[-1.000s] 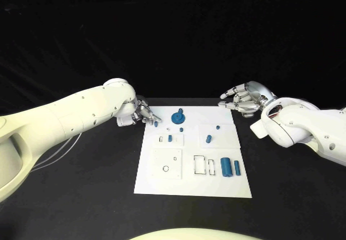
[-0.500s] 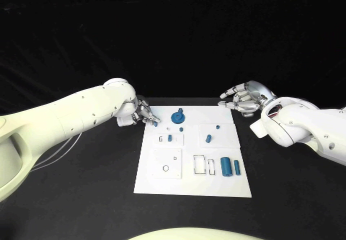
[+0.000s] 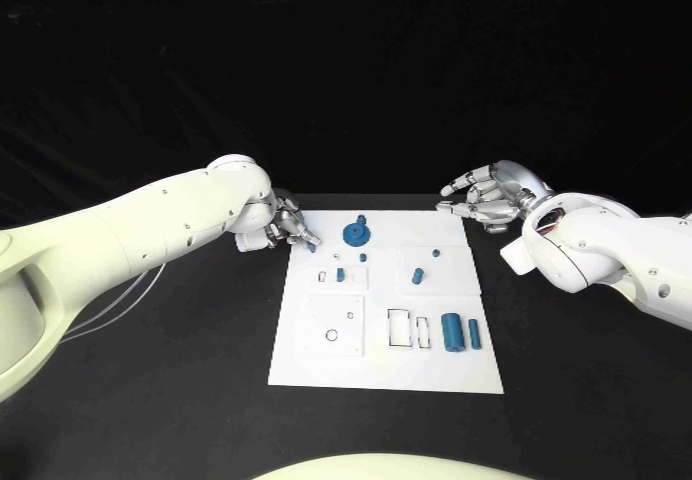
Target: Assemble the parts on the task board
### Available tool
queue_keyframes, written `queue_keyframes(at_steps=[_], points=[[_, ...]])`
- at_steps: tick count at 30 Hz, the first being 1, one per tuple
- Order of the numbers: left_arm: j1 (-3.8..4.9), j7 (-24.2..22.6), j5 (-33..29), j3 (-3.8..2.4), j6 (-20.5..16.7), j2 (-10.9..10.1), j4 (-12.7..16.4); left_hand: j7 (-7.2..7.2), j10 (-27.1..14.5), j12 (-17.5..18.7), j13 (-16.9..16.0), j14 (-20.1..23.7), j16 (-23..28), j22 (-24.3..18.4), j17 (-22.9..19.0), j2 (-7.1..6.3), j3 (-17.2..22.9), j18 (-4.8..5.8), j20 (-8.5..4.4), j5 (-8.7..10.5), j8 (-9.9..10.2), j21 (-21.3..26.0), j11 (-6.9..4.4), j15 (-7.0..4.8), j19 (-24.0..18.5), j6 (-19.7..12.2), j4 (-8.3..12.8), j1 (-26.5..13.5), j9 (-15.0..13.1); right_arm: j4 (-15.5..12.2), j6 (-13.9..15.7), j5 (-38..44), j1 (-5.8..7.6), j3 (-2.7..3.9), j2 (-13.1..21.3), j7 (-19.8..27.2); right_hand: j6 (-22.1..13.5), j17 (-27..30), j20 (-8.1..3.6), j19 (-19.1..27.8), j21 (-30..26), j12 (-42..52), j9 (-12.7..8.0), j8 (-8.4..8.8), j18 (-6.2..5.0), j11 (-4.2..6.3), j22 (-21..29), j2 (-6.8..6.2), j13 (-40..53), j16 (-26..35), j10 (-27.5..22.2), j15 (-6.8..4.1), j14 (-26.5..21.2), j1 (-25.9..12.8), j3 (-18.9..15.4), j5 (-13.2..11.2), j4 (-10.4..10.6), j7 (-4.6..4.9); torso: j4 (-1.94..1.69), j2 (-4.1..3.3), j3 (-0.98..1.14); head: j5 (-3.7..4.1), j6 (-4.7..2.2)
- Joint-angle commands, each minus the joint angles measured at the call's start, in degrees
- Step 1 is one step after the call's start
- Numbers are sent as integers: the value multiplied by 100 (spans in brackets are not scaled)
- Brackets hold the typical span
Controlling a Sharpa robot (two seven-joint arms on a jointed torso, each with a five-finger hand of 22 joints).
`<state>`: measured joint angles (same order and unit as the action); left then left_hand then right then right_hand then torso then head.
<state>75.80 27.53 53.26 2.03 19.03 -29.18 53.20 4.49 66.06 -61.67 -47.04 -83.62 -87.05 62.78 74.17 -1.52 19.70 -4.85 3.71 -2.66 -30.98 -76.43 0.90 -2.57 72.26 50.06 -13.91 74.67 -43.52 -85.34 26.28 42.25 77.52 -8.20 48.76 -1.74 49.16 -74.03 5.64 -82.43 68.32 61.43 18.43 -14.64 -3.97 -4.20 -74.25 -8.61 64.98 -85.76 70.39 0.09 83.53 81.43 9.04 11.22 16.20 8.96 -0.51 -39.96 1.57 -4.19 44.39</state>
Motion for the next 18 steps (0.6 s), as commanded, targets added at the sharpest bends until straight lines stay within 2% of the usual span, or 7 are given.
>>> queue_keyframes(at_steps=[1,5,7,10,13,17,18], points=[[-3,-25,-44,1,34,3,18,-10,61,49,88,-420,15,61,981,-31,609,-92,-4,-89,-127,28,-56,-25,-16,-34,149,233,-153,1,-16,4,-2,3,-5,12,-58,-980,2,115,-114,-63,25,-96,-71,5,-253,-73,-17,59,-101,-30,466,-147,176,64,24,12,-1,-1,0,-2,4],[-3,-22,-99,1,53,-7,24,25,85,120,165,-421,11,75,983,-169,1354,-91,5,-94,-141,26,-40,-10,-20,-89,431,252,-260,3,-17,4,-2,3,-6,12,-58,-980,2,115,-114,-63,25,-96,-71,5,-253,-73,-17,59,-101,-30,466,-147,176,64,24,12,0,-1,0,-9,9],[-3,-18,-119,1,48,-15,28,45,86,155,209,-418,13,84,978,-274,1767,-90,22,-101,-153,23,-18,5,-22,-108,589,105,-331,5,-17,4,-2,3,-6,12,-58,-980,2,115,-114,-63,25,-96,-71,5,-253,-73,-17,59,-101,-30,466,-147,176,64,24,12,0,-1,-1,-9,9],[-3,2,-166,1,43,-32,39,54,87,176,240,-415,16,93,969,-381,2129,-92,28,-123,-176,19,-10,9,-23,-118,780,-59,-410,6,-17,4,-2,3,-5,12,-58,-980,2,115,-114,-63,25,-96,-71,5,-253,-73,-17,59,-101,-30,466,-147,176,64,24,12,-2,0,0,-10,10],[-3,14,-207,2,39,-48,53,74,79,200,270,-409,24,101,952,-512,2488,-94,32,-292,-198,11,-2,14,-24,-124,983,-234,-491,8,-17,4,-2,3,-5,13,-58,-980,2,115,-114,-63,25,-96,-71,5,-253,-73,-17,59,-101,-30,466,-147,176,64,24,12,-5,4,-2,-12,11],[-5,3,-303,2,-2,-68,71,73,92,197,271,-409,23,115,951,-564,2621,-93,32,-383,-214,2,-4,13,-18,-112,1068,-337,-532,10,-17,3,-2,3,-5,14,-58,-980,2,115,-114,-63,25,-96,-71,5,-253,-73,-17,59,-101,-30,466,-147,176,64,24,12,-6,4,-2,-21,6],[-5,-5,-342,2,-24,-75,77,68,135,165,235,-418,12,135,970,-629,2718,-91,25,-701,-243,-12,-12,4,-5,-70,1145,-434,-574,11,-16,2,-2,3,-5,15,-58,-980,2,115,-114,-63,25,-96,-71,5,-253,-73,-17,59,-101,-30,466,-147,176,64,24,12,-5,4,-2,-23,3]])
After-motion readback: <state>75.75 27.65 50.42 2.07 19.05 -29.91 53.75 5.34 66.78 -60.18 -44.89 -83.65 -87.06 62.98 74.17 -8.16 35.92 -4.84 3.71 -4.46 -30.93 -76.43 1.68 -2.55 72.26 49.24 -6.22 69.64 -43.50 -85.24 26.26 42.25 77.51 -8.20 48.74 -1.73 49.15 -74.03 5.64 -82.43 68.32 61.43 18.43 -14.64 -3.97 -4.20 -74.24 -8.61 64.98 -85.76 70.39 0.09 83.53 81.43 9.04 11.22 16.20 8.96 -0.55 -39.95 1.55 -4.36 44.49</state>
